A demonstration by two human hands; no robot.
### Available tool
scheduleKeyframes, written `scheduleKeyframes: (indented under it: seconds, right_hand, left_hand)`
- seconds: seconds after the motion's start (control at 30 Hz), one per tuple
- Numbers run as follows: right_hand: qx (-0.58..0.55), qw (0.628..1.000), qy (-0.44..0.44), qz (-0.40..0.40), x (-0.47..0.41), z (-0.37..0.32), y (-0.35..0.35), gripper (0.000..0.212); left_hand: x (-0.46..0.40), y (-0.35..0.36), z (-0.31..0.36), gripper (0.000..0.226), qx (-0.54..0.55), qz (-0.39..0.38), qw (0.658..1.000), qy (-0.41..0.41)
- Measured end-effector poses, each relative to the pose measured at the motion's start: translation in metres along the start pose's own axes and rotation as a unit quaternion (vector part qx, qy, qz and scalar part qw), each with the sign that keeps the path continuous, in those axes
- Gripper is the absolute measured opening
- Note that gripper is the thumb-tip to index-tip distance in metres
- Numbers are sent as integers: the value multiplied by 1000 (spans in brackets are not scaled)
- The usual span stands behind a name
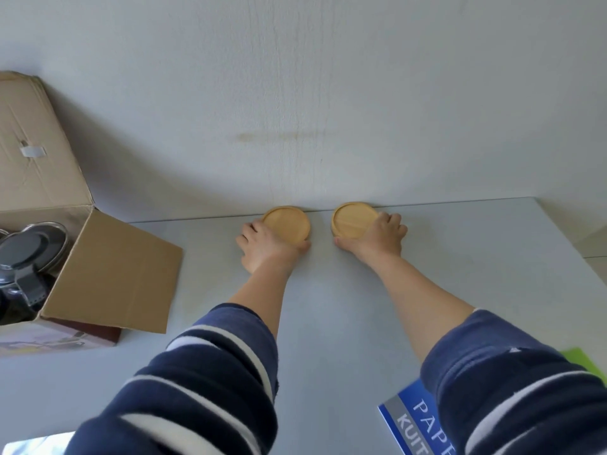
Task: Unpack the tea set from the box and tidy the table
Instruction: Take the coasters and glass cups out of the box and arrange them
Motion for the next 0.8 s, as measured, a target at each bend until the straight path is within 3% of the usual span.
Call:
scheduleKeyframes:
  seconds: [0.2, 0.53, 0.8]
  right_hand:
    - [-29, 999, 30, -9, 5, 5, -7, 107]
    - [45, 999, 15, -8, 83, 56, -14, 110]
    - [89, 995, 38, -36, 101, 75, -2, 114]
  left_hand:
    - [4, -8, -2, 110, -27, 6, 999, 21]
    - [88, -10, -47, 108, -59, 21, 997, 35]
    - [99, -1, -58, 115, -102, 4, 993, 59]
Point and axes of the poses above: each hand's wrist, its own x-axis away from the middle knuckle, its own y-axis out of the palm, z = x × y, the point moved 6 cm from there along -x, towards the middle knuckle, and after that the axes turned 5 degrees about x, right-handed, at the moved point
